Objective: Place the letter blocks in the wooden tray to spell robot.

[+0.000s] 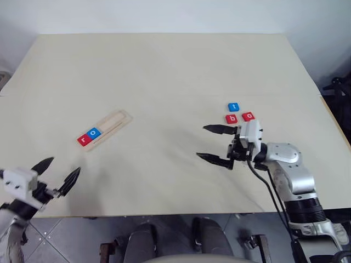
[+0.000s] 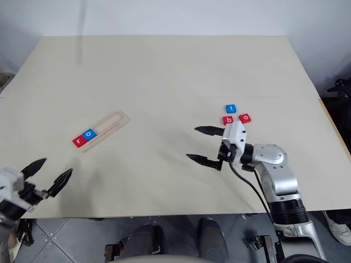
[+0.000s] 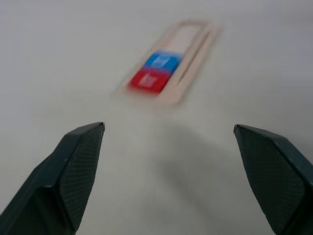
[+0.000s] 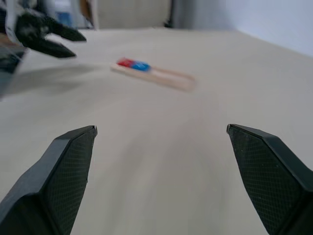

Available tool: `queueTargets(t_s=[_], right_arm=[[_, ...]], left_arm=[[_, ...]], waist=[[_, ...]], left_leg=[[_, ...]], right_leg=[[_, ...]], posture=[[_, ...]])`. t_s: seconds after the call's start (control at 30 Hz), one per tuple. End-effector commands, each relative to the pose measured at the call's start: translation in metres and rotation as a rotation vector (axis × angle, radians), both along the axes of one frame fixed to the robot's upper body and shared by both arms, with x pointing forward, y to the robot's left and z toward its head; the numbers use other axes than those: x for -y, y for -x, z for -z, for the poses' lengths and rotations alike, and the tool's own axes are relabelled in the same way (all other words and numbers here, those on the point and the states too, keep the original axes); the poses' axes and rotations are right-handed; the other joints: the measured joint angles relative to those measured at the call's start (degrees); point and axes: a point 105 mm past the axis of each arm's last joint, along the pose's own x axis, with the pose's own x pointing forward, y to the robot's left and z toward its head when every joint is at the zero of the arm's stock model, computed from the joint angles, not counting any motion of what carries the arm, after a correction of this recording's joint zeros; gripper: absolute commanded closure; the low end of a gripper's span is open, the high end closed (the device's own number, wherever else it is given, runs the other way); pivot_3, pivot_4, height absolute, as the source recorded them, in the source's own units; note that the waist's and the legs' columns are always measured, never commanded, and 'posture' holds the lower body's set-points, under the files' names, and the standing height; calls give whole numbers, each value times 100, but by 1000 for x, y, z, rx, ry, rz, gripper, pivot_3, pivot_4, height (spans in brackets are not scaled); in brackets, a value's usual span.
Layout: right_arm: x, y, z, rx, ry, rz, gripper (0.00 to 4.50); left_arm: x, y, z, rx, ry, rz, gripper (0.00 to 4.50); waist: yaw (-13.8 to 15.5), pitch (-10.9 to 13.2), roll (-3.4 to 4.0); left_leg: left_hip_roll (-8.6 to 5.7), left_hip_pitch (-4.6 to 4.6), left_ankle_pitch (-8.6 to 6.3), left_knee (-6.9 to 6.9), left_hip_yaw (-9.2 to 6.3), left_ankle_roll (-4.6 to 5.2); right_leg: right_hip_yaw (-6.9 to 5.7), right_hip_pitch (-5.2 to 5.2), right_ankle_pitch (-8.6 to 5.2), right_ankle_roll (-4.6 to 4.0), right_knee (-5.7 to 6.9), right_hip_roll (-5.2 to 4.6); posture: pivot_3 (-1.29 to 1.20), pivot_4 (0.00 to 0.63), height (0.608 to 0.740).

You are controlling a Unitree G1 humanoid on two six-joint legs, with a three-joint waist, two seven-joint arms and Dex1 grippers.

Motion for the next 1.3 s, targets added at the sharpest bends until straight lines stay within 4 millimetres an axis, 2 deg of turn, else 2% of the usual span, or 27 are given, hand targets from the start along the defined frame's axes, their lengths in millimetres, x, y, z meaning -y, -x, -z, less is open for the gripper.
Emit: queueTargets(t_s=[0.03, 0.17, 0.33, 0.47, 0.6, 0.9, 1.1, 1.27, 1.3], right_arm=[[-7, 4, -13, 79, -10, -44, 43], [-6, 3, -15, 72, -19, -48, 43], [4, 7, -14, 11, 9, -50, 43], [6, 9, -21, 8, 17, -40, 43], [7, 11, -25, 13, 13, -17, 43], [11, 18, -28, 19, 10, 26, 43], [14, 21, -30, 24, 11, 44, 43], [17, 24, -31, 27, 13, 58, 0], [18, 24, -31, 26, 15, 60, 0]], left_arm=[[-14, 5, -15, 64, -6, -57, 0], [-3, -12, -23, 55, 16, 47, 0], [5, -51, -30, -25, 7, 221, 0], [-2, -78, -32, -81, -30, 290, 0], [-5, -96, -26, -171, -62, 374, 0], [-5, -116, -13, -281, -106, 456, 0], [-3, -119, 2, -335, -99, 469, 0], [1, -119, 10, -339, -86, 472, 1091], [2, -119, 12, -338, -87, 470, 1092]], waist=[[54, -2, -3], [108, -4, -6], [100, -4, -5], [75, -3, -4], [11, -3, -4], [-24, -3, -6], [-21, -3, -5], [-21, -3, -5], [-19, -3, -5]], left_leg=[[-1, 0, -1, 2, -1, 1], [-2, 0, -2, 3, -1, 1], [-2, 0, -2, 2, 3, -1], [-1, 1, -2, -3, 14, -1], [0, 0, -2, -6, 26, -4], [2, 0, -4, -5, 41, -6], [2, 4, -4, -2, 41, -5], [2, 8, -3, 0, 41, -5], [1, 8, -3, 0, 41, -5]], right_leg=[[0, 1, 0, 0, 1, -1], [-1, 1, 0, -1, 1, -1], [-2, -2, -1, -2, 6, 1], [-2, -9, -1, -2, 28, 3], [-3, -19, -1, -3, 33, 3], [-14, -25, -1, -2, 34, 0], [-13, -23, -1, -2, 44, -1], [-11, -21, -1, -2, 48, -3], [-11, -21, -1, -2, 47, -4]], posture=[[0, 150, 740], [0, 150, 740], [0, 150, 740], [0, 150, 740], [0, 150, 740], [0, 150, 740], [0, 150, 740], [0, 150, 740], [0, 150, 740]])
